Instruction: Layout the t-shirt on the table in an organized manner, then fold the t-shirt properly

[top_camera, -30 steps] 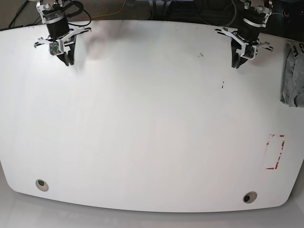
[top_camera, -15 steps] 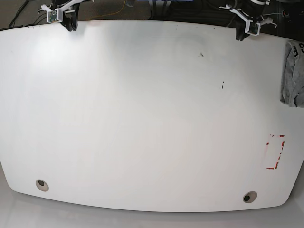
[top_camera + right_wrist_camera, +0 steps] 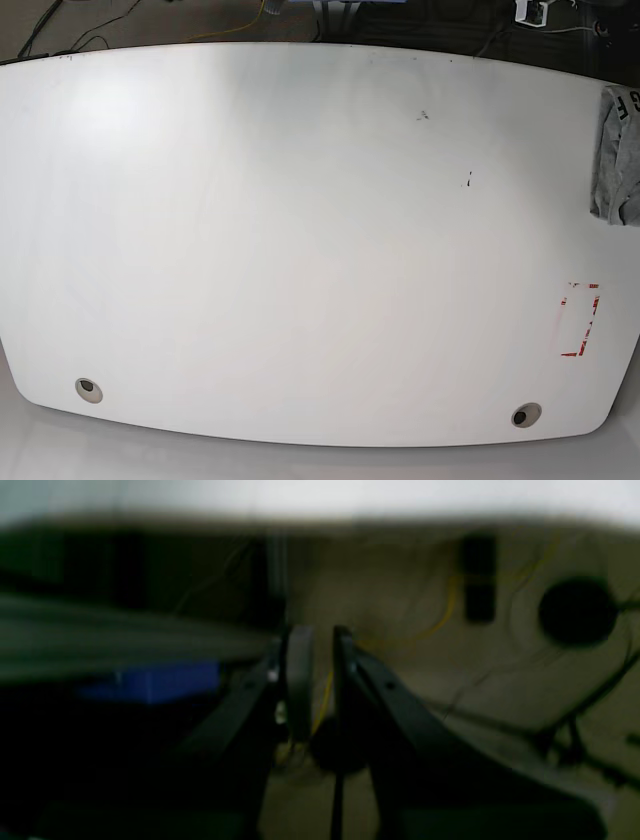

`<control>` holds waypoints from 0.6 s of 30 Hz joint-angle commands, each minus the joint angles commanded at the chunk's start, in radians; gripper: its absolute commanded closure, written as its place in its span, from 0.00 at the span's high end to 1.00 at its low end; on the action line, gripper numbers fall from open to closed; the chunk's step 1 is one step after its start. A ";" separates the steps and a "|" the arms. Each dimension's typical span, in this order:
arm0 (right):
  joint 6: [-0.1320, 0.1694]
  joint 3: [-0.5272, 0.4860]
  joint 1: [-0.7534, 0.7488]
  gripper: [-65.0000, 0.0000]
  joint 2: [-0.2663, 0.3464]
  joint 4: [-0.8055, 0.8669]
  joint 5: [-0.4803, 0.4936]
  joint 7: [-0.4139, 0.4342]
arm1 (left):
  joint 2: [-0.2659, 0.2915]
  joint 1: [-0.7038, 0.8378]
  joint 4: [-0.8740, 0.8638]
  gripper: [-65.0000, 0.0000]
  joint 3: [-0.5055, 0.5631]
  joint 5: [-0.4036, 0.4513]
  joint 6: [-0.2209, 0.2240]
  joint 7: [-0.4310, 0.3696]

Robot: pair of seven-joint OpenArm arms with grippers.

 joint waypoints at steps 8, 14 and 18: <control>0.057 -0.015 -0.002 0.10 0.006 -0.155 -0.018 0.000 | 0.000 0.012 -0.213 0.05 0.028 0.005 0.000 -0.002; 0.058 -0.018 0.061 0.10 0.017 -0.265 -0.092 0.002 | 0.000 -0.034 -0.396 0.05 0.041 0.006 0.000 -0.014; 0.060 -0.018 0.114 0.10 0.018 -0.350 -0.123 0.002 | 0.000 -0.041 -0.489 0.05 0.068 0.006 0.000 -0.081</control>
